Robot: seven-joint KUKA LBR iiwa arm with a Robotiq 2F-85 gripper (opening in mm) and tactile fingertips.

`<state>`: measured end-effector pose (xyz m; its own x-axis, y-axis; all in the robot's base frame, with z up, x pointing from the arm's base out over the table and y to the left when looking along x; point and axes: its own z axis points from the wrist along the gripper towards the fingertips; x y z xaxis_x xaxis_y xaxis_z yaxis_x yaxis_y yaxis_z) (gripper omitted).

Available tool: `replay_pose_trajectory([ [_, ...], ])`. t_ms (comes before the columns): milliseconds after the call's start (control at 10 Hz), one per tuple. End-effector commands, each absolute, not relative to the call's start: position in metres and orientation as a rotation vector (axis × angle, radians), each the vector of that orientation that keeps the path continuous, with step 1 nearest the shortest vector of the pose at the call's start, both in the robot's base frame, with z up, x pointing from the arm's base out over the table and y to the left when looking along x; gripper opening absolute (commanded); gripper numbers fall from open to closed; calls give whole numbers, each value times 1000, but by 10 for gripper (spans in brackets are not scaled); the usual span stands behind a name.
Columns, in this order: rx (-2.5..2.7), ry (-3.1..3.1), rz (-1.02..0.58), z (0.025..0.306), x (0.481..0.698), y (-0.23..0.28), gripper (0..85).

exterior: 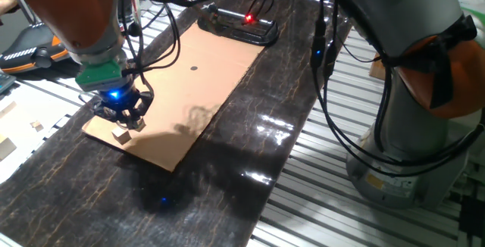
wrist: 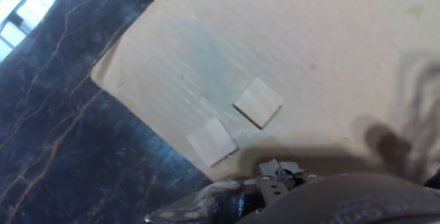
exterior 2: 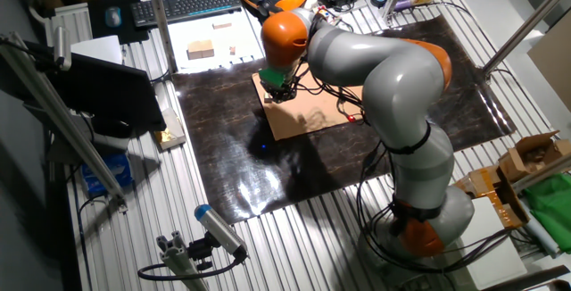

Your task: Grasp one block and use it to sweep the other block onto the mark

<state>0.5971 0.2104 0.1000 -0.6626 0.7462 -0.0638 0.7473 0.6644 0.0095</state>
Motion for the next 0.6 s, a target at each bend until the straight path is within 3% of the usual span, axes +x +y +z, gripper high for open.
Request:
replay_pose_trajectory([
  [0, 1264, 2809, -17, 98, 598, 210, 7],
  [500, 1216, 2809, -28, 98, 598, 210, 7],
])
